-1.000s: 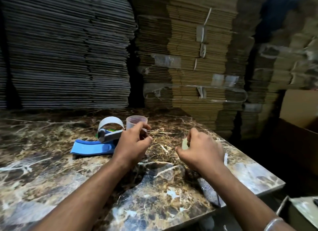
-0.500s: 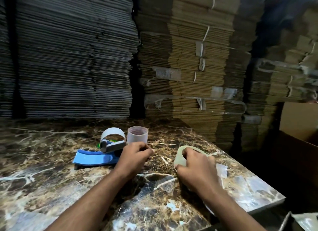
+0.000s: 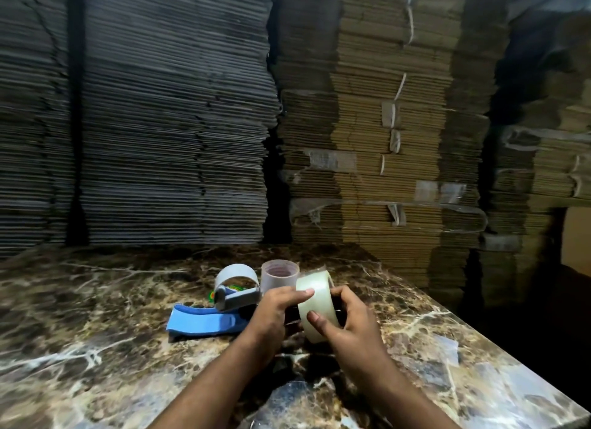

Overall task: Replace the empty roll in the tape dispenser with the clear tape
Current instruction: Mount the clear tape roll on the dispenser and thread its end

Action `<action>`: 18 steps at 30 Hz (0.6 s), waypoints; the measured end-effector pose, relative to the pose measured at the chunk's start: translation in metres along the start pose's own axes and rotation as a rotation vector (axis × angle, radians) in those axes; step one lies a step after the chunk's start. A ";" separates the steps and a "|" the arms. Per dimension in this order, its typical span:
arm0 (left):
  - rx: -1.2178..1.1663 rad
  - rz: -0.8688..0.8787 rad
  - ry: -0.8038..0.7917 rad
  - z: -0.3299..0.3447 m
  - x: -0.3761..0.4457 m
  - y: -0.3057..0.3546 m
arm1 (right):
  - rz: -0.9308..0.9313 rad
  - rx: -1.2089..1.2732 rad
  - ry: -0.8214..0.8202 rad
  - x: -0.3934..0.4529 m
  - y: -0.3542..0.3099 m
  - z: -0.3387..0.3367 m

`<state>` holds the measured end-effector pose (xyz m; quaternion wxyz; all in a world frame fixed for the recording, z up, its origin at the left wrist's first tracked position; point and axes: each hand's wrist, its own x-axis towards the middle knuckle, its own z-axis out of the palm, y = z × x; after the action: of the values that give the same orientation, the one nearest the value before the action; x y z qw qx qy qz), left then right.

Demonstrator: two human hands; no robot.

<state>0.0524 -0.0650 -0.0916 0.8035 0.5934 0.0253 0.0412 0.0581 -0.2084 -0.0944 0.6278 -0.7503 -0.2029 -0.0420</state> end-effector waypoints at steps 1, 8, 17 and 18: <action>0.003 0.023 -0.012 -0.001 0.001 0.000 | 0.000 0.026 -0.001 0.000 0.000 0.000; 0.018 0.060 -0.085 0.001 0.003 -0.005 | 0.016 0.044 0.213 0.028 -0.002 -0.021; 0.052 0.075 -0.107 -0.002 0.006 -0.007 | 0.211 -0.100 -0.035 0.072 -0.029 -0.034; 0.056 0.075 -0.105 -0.002 0.006 -0.007 | 0.199 -0.111 -0.049 0.073 -0.031 -0.034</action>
<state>0.0582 -0.0649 -0.0989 0.7846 0.6175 -0.0382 0.0394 0.1203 -0.2187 -0.0353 0.5811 -0.8012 -0.1400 0.0279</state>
